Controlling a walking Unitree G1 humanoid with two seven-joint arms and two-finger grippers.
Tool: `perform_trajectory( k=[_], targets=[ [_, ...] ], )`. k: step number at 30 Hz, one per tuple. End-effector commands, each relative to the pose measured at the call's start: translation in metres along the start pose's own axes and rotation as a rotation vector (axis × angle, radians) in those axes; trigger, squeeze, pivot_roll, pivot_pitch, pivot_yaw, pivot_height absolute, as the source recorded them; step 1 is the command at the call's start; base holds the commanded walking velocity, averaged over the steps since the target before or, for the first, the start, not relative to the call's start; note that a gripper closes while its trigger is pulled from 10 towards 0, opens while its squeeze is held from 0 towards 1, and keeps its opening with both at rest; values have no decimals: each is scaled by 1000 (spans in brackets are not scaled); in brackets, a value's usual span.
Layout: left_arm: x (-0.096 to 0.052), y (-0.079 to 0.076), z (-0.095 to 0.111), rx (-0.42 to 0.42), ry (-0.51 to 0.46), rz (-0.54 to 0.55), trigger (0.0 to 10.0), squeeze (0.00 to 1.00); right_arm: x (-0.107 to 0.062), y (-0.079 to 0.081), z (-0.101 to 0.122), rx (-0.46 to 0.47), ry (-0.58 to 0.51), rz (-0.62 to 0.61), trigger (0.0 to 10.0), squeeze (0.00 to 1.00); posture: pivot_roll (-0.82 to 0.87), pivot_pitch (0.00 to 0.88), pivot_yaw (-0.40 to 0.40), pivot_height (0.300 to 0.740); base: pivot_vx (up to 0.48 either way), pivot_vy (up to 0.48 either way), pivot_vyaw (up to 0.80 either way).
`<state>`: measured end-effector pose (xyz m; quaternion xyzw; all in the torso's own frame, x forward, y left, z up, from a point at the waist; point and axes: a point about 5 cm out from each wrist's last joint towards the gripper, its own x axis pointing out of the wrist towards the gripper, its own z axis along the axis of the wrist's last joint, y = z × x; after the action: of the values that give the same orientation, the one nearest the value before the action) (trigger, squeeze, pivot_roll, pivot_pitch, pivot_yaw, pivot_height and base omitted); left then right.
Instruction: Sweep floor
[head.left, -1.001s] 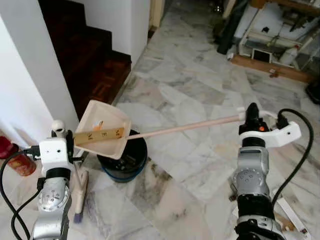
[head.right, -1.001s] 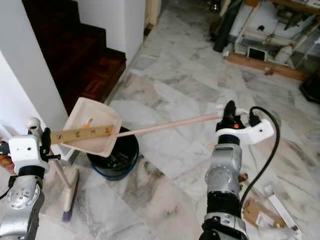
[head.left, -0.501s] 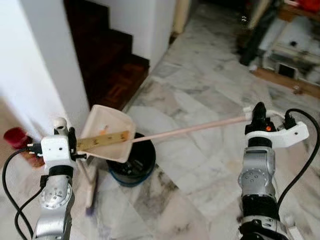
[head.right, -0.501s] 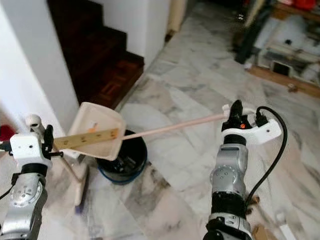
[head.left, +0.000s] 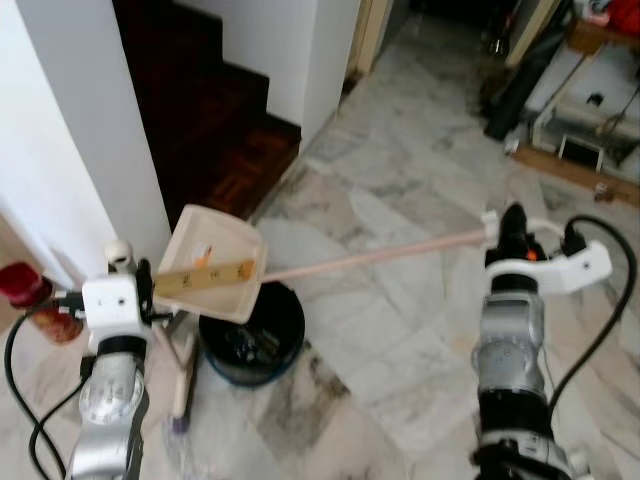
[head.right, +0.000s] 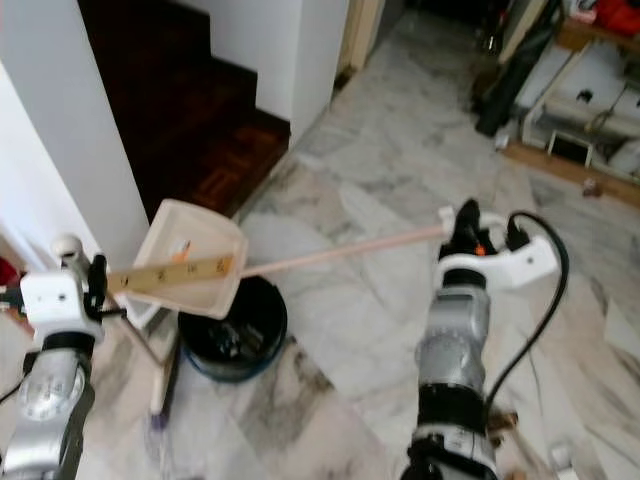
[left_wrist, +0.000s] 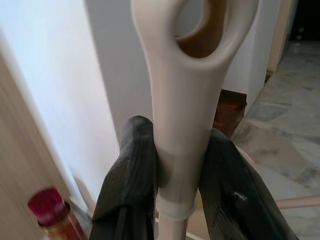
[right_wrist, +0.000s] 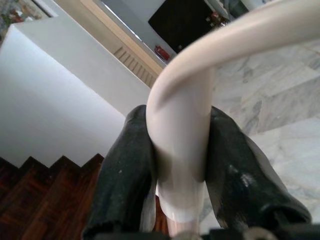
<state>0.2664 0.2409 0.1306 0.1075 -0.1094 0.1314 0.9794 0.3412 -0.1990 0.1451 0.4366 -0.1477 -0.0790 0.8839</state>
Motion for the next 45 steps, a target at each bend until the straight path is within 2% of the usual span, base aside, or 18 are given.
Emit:
perform_trajectory(
  k=[1, 19, 27, 32, 40, 45],
  targets=[
    [2, -3, 11, -5, -56, 0, 10000, 0, 7, 5, 21, 43, -87, 23, 10000, 0, 184, 123, -122, 740, 262, 0, 0],
    [2, -3, 10, -8, -57, -5, 10000, 0, 7, 2, 23, 35, -90, 20, 10000, 0, 185, 122, -122, 740, 259, 0, 0],
    [1, -5, 10, -12, -57, -20, 10000, 0, 13, 1, 34, -7, -106, 34, 10000, 0, 181, 118, -122, 740, 0, 0, 0],
    [1, -6, 10, -15, -56, -23, 10000, 0, 19, 7, 43, -54, -130, 71, 10000, 0, 178, 115, -120, 740, 0, 0, 0],
    [1, -6, 10, -14, -58, -23, 10000, 0, 23, 19, 45, -102, -133, 135, 10000, 0, 178, 116, -120, 740, 0, 0, 0],
    [1, -6, 10, -14, -58, -23, 10000, 0, 23, 34, 46, -198, -141, 234, 10000, 0, 176, 119, -118, 740, 0, 0, 0]
  ],
)
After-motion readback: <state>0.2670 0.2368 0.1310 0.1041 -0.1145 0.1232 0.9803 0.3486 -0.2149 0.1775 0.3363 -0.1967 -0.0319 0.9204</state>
